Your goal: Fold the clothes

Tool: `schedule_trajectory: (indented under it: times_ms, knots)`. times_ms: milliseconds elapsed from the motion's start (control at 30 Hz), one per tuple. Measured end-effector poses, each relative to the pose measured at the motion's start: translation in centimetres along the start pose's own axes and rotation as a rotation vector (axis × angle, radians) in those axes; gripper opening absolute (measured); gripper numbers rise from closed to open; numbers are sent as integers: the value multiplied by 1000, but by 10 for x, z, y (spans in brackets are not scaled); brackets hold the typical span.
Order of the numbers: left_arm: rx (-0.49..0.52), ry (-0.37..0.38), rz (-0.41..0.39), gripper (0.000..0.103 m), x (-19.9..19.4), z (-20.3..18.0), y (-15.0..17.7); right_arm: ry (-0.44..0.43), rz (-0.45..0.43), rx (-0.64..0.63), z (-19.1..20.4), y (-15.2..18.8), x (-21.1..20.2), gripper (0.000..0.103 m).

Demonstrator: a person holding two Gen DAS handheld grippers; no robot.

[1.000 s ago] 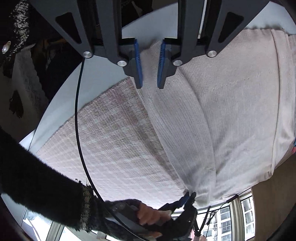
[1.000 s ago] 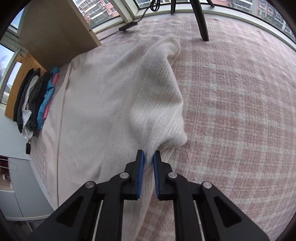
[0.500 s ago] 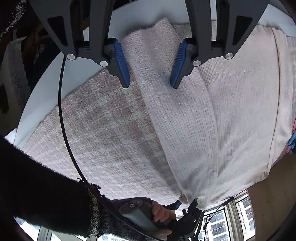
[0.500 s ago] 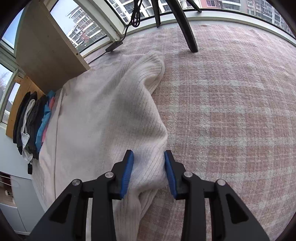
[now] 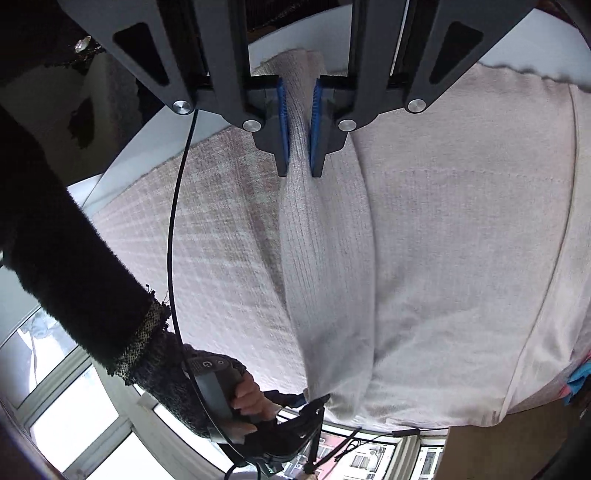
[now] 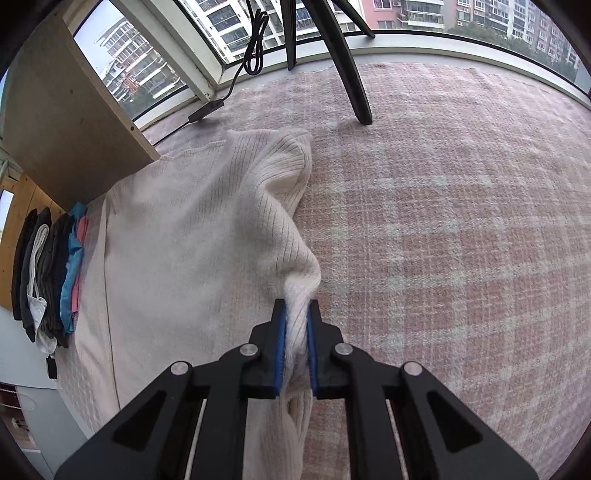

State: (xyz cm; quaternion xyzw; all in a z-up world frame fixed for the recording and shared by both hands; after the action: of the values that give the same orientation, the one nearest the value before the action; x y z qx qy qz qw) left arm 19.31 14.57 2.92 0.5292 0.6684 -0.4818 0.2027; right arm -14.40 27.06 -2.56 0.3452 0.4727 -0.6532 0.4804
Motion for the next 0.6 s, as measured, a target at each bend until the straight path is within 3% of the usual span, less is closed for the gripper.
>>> schedule_trajectory:
  times_ms: [200,400,500,600]
  knots:
    - [-132,66,-3,8,-21,53,10,103,-32,-88,61,-24,-13,10]
    - [-246,73,-5,8,-20,101,16,208,5,-190,134,-27,19,10]
    - [-315,51,5,11,-22,123,22,198,65,-252,170,-20,50,14]
    - [-285,-64,-51,13,-42,134,21,207,137,-324,191,-9,66,15]
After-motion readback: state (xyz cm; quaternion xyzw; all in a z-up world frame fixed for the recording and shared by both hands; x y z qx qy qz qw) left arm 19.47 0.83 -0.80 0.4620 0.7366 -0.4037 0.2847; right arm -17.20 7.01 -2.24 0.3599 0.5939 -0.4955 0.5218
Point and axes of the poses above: each gripper's, at about its wrist camera, not at the fingertips, and x roughly the way its jaws point, z to its left, y to its underside, the point moved 8 cm from there along x, roughly the way its jaws point, and after that the axes turned 2 degrees about -y, right-handed, at the moved point
